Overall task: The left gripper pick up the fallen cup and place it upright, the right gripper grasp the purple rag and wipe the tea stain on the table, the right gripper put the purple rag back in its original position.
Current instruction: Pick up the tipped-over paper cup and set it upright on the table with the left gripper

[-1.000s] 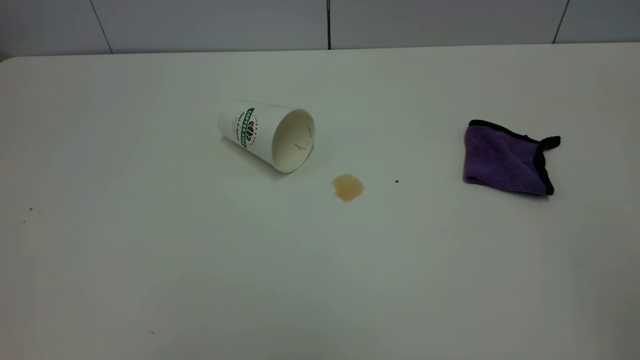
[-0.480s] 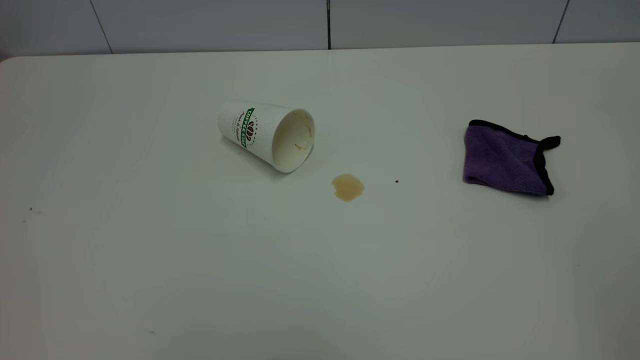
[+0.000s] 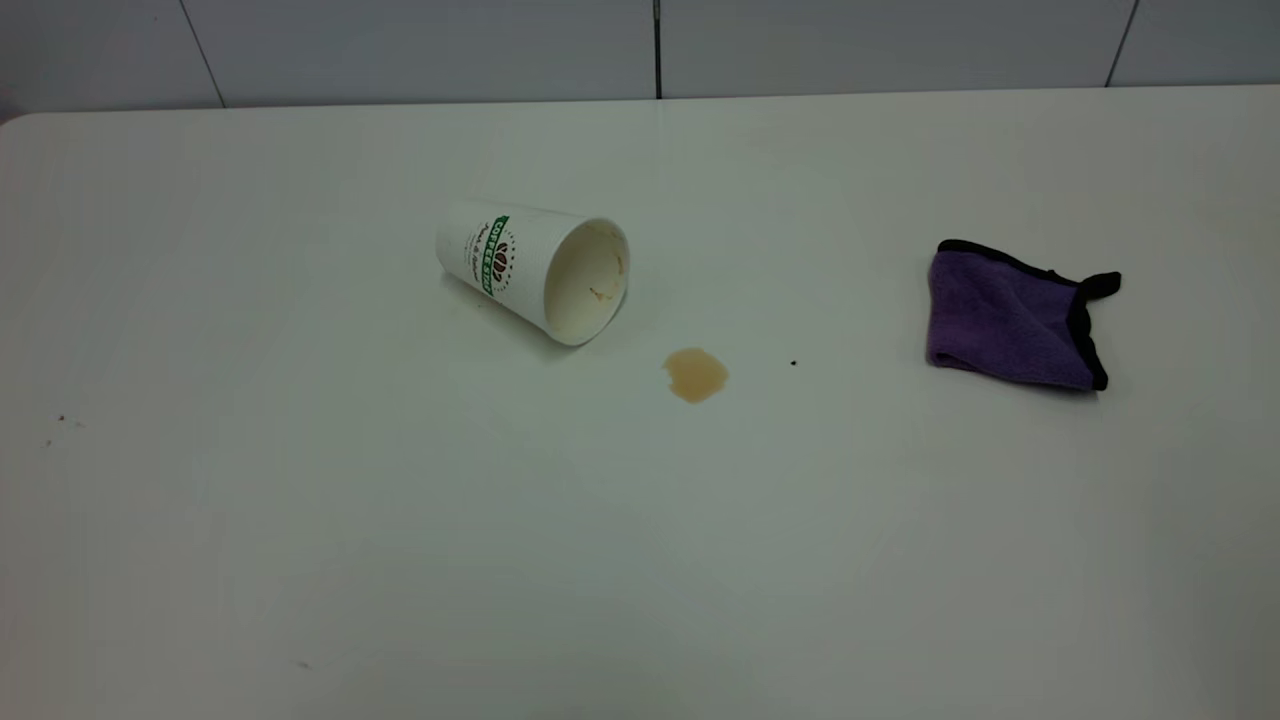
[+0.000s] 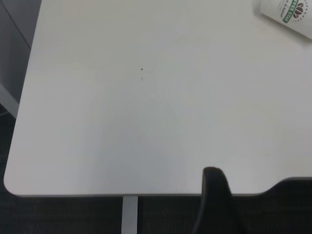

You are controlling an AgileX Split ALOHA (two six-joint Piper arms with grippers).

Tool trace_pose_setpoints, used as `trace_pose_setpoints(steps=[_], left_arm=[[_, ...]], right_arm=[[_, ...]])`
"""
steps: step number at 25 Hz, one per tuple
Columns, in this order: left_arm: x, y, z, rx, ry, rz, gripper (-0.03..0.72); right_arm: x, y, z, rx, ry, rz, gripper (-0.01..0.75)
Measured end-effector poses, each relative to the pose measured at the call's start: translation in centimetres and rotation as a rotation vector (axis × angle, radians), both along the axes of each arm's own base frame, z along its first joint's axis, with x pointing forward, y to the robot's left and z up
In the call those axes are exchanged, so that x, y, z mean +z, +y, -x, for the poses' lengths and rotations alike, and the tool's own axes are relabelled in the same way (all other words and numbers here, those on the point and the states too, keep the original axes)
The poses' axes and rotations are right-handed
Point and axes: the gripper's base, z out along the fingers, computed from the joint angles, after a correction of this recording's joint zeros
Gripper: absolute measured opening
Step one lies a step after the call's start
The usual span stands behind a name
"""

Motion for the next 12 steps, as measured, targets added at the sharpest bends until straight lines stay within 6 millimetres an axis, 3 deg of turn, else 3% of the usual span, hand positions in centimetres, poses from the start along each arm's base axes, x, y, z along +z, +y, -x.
trace_pose_setpoints(steps=[5, 12], left_arm=[[1.5, 0.1, -1.6, 0.011, -0.003, 0.004, 0.516], [3.8, 0.0, -9.1, -0.002, 0.056, 0.000, 0.511]], right_arm=[[0.0, 0.0, 0.0, 0.000, 0.000, 0.000, 0.450], [0.0, 0.0, 0.0, 0.000, 0.000, 0.000, 0.450]])
